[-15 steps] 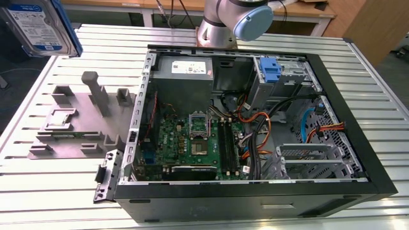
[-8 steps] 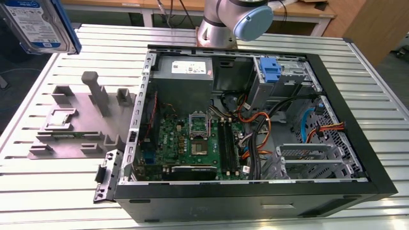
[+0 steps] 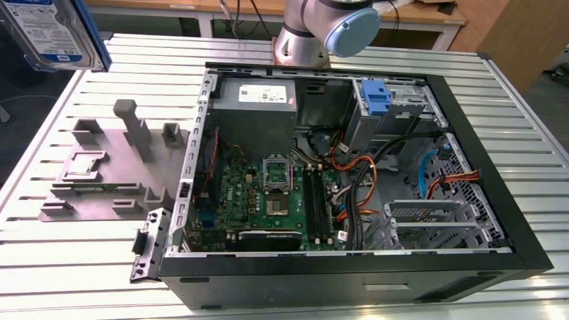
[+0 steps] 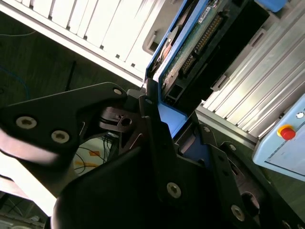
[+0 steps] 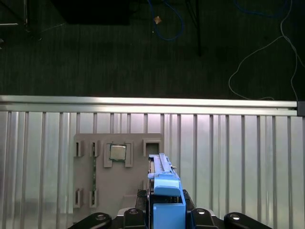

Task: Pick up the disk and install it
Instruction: 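Pick up the disk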

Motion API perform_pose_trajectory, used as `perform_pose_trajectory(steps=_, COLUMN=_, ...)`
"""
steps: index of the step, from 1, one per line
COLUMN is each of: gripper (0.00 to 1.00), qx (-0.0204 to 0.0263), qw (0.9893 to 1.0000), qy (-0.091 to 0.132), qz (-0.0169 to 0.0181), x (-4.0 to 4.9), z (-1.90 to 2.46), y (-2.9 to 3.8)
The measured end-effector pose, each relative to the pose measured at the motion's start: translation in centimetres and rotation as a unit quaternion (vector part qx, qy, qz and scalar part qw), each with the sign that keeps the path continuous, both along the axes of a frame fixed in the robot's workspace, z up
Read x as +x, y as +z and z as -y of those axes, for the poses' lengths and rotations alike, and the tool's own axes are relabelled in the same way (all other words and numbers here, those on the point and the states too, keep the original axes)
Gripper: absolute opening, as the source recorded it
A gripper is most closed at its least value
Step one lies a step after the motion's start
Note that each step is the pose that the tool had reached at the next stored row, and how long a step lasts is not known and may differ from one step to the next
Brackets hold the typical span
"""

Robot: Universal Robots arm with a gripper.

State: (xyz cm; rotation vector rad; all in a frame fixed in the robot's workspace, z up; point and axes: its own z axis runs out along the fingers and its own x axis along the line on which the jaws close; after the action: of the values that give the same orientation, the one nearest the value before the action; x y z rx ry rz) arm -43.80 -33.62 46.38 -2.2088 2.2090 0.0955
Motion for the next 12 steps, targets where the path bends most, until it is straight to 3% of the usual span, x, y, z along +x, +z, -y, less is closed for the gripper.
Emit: perform_pose_trajectory(steps=12, gripper=0.36, qx=0.0, qw=1.0, qy=0.0, qz=0.0, x=0.0, z=0.0, y=1.49)
